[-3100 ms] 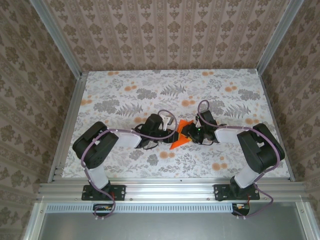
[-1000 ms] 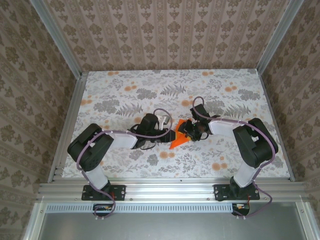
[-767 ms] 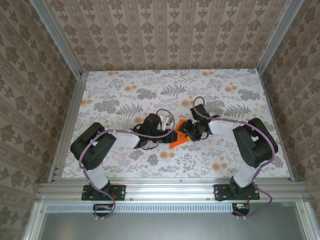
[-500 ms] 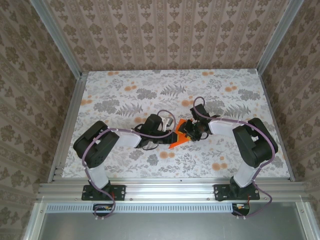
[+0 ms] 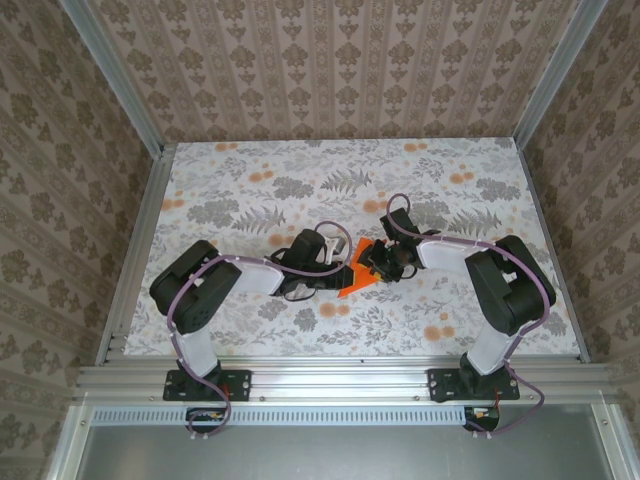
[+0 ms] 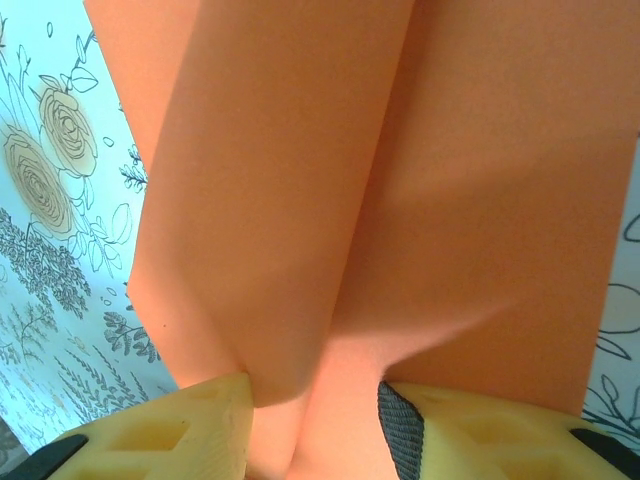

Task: Fold a paper plane with a square sheet of paper (pick it up from the middle)
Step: Fourth fold the wing at the center of the table.

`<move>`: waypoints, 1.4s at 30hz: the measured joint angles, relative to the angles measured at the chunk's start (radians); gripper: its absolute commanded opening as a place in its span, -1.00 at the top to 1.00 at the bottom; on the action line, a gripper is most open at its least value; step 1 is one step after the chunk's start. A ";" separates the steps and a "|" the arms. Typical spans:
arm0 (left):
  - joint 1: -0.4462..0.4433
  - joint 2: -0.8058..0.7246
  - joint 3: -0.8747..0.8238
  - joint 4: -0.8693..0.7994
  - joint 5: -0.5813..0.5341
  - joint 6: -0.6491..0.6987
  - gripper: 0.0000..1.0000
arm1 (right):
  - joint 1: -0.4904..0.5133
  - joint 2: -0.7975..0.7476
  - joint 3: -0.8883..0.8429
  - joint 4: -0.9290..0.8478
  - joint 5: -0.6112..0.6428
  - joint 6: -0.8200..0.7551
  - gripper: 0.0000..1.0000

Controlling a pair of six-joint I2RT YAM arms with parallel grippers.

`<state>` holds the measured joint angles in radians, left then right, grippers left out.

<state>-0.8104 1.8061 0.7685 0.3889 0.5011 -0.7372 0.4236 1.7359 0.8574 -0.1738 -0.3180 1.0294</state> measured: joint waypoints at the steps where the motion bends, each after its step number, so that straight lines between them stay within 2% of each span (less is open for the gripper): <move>1: 0.000 0.000 0.001 0.000 0.000 0.000 0.66 | 0.000 0.000 0.000 0.000 0.000 0.001 0.11; 26: -0.002 0.032 0.014 0.000 -0.019 0.007 0.66 | 0.000 0.002 -0.002 0.000 0.004 0.018 0.15; 34: -0.002 0.032 0.013 0.000 -0.034 0.007 0.66 | 0.000 0.004 0.003 -0.002 0.004 0.017 0.05; 42: -0.002 0.020 0.007 0.004 -0.035 0.007 0.56 | 0.014 0.020 0.040 -0.051 0.032 0.013 0.02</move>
<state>-0.8120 1.8259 0.7757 0.3931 0.4660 -0.7303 0.4381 1.7561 0.8978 -0.2253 -0.2859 1.0424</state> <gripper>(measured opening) 0.205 0.487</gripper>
